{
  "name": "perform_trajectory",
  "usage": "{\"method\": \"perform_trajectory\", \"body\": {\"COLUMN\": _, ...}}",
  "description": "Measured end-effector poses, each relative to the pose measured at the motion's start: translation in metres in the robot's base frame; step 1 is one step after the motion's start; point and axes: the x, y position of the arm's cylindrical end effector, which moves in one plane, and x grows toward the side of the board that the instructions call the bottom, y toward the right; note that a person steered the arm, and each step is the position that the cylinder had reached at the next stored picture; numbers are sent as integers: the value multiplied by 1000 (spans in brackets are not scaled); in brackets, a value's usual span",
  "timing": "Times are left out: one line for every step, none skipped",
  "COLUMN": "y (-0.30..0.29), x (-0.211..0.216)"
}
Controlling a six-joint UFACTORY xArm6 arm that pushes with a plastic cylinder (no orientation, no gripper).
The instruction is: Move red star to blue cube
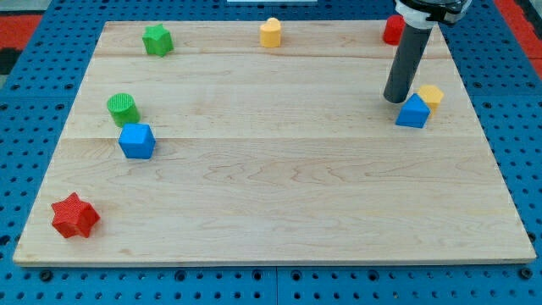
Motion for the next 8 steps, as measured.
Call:
{"method": "perform_trajectory", "body": {"y": 0, "x": 0}}
{"method": "perform_trajectory", "body": {"y": 0, "x": -2}}
{"method": "perform_trajectory", "body": {"y": -4, "x": -2}}
{"method": "perform_trajectory", "body": {"y": -37, "x": -1}}
{"method": "perform_trajectory", "body": {"y": -80, "x": 8}}
{"method": "perform_trajectory", "body": {"y": -102, "x": 33}}
{"method": "perform_trajectory", "body": {"y": -123, "x": 78}}
{"method": "perform_trajectory", "body": {"y": -157, "x": 133}}
